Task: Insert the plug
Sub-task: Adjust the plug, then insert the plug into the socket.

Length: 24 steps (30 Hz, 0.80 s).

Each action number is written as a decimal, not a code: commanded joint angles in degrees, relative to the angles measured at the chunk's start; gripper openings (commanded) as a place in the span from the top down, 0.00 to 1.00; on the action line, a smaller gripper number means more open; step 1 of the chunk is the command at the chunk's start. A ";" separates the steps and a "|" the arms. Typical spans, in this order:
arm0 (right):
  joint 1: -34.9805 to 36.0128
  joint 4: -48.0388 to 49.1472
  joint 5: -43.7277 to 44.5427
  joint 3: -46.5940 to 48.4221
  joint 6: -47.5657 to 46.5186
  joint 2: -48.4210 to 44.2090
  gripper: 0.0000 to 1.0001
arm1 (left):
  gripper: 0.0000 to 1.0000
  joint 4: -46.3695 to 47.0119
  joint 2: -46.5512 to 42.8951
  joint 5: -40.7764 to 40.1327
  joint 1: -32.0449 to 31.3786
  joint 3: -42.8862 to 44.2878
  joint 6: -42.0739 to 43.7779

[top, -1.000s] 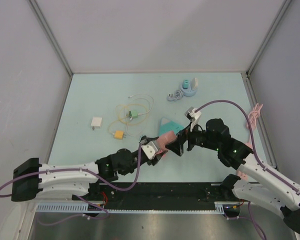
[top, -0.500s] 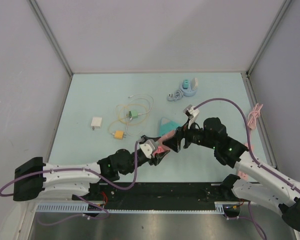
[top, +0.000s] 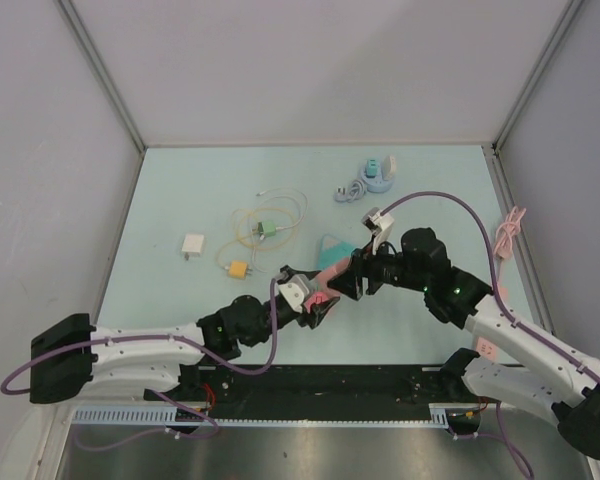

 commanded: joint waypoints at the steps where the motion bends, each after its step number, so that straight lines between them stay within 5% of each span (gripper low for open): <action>1: -3.82 -5.91 7.75 3.53 -7.11 -0.24 1.00 | 0.19 3.83 -0.82 -5.70 4.06 0.17 -3.91; 5: -8.39 -5.56 8.12 3.53 -13.00 0.99 1.00 | 0.00 -2.32 -0.56 -4.56 10.04 2.80 -13.82; 13: -21.48 -1.52 0.67 3.44 -15.21 9.15 1.00 | 0.00 -18.22 7.69 -0.97 21.11 13.70 -26.85; 24: -22.55 9.47 -3.74 3.53 -17.32 21.29 1.00 | 0.01 -28.60 31.23 6.51 27.19 30.90 -34.24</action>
